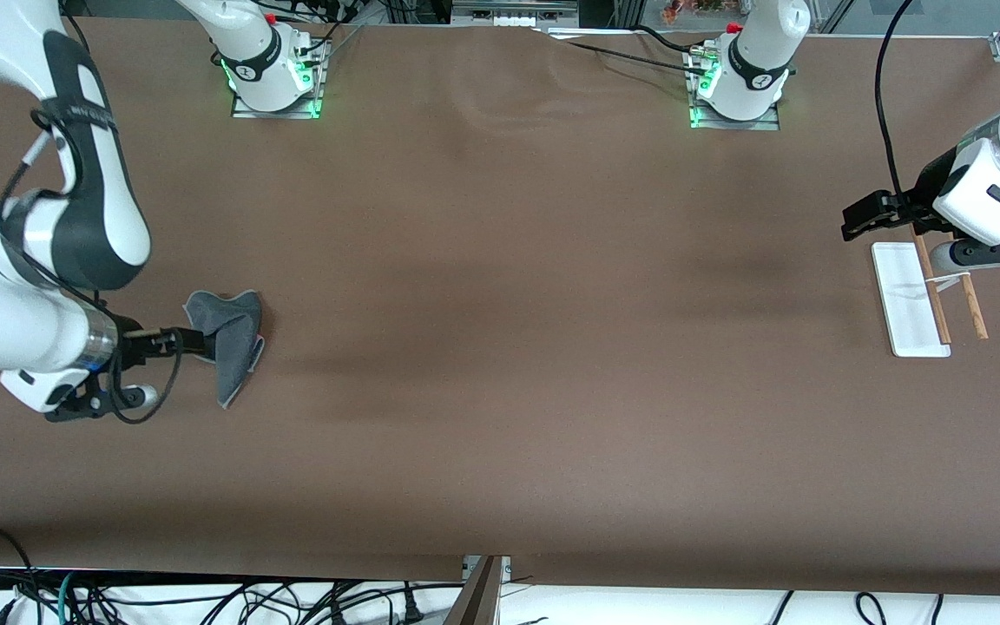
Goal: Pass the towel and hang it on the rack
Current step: 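Reach the right gripper down to the grey towel, then close the right gripper on the grey towel's corner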
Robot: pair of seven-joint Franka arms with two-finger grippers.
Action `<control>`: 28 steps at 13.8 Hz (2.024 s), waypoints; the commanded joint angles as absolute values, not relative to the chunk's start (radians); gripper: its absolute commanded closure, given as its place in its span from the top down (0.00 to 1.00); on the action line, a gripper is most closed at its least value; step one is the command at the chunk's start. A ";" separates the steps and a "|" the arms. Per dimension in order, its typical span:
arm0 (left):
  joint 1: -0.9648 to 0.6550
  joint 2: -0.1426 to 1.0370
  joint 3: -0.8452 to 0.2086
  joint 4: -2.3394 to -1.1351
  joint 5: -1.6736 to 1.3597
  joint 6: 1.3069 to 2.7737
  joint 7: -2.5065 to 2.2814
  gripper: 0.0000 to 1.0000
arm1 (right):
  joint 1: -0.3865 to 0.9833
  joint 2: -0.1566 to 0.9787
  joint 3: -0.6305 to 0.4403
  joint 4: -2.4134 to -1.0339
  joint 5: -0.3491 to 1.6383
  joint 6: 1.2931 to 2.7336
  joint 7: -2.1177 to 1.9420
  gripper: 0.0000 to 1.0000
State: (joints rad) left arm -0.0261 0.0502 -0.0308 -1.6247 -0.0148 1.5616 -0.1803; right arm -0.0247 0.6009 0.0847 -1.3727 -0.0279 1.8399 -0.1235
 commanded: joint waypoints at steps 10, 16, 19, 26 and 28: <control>-0.014 0.060 -0.031 -1.601 -0.031 1.542 -0.166 1.00 | -0.037 0.813 0.081 -1.364 -0.023 2.078 -0.121 1.00; -0.014 0.060 -0.031 -1.601 -0.031 1.542 -0.167 1.00 | -0.038 0.850 0.081 -1.370 -0.023 2.117 -0.123 1.00; -0.014 0.060 -0.031 -1.603 -0.031 1.542 -0.167 1.00 | -0.038 0.853 0.080 -1.385 -0.021 2.115 -0.123 1.00; -0.014 0.060 -0.031 -1.603 -0.029 1.542 -0.166 1.00 | -0.048 0.857 0.080 -1.393 -0.029 2.114 -0.124 0.31; -0.014 0.060 -0.031 -1.603 -0.031 1.542 -0.166 1.00 | -0.048 0.861 0.080 -1.393 -0.025 2.114 -0.124 0.15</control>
